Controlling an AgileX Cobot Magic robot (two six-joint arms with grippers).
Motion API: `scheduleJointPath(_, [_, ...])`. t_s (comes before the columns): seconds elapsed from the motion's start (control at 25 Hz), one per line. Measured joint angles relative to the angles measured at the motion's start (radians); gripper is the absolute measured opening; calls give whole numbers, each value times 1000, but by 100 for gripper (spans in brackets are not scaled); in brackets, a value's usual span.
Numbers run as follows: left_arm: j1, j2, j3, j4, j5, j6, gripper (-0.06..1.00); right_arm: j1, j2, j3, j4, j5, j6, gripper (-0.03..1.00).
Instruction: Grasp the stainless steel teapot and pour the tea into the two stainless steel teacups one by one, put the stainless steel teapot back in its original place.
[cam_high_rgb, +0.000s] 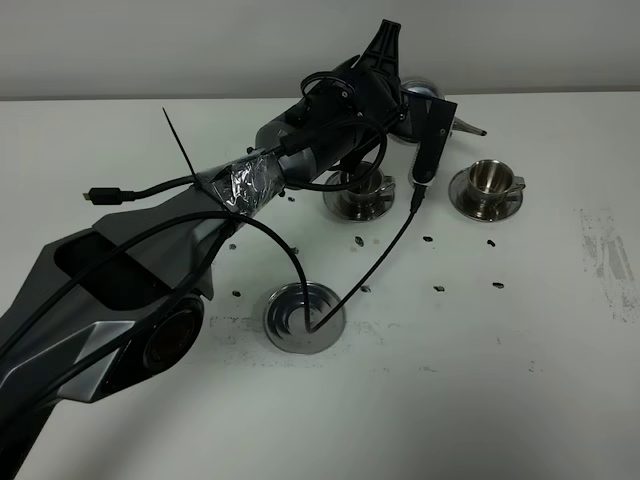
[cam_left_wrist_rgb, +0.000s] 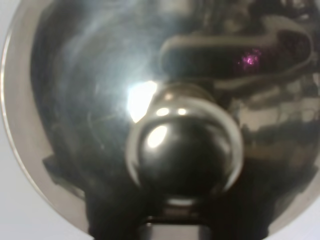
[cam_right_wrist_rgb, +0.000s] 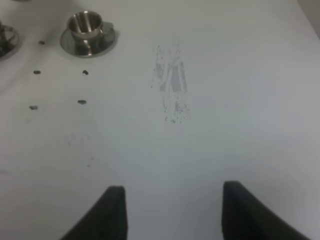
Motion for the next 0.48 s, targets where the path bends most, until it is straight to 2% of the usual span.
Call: scheduleJointPath(0.48, [0, 24, -1, 23, -2, 1, 17, 0, 0, 0, 0, 0, 0, 42])
